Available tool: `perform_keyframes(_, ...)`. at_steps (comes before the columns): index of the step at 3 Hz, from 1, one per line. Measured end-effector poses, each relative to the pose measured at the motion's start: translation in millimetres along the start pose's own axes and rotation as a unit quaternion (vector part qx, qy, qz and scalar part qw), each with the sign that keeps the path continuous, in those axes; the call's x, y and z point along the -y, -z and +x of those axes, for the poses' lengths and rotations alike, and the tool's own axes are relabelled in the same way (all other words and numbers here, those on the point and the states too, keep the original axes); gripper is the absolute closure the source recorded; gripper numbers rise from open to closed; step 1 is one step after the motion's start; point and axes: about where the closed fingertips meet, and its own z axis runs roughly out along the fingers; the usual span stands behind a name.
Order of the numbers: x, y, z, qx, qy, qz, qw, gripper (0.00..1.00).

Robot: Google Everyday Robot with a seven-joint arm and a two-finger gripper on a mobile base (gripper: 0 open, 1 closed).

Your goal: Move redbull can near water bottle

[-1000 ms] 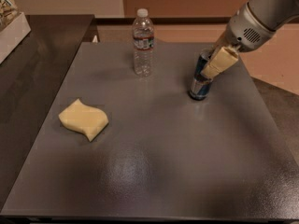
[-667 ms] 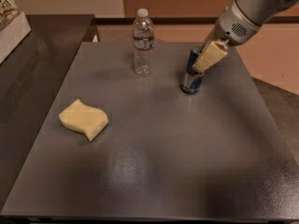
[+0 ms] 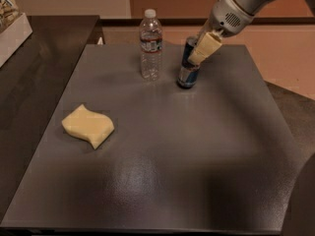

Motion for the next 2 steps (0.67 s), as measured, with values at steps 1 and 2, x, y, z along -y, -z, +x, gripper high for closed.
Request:
perform_keyframes(1,6,-6,-20,-0.001,0.020,-0.001,0.9998,1.00)
perform_keyframes(2,10,-16,-31,-0.013,0.034,-0.007,0.9993,1.00)
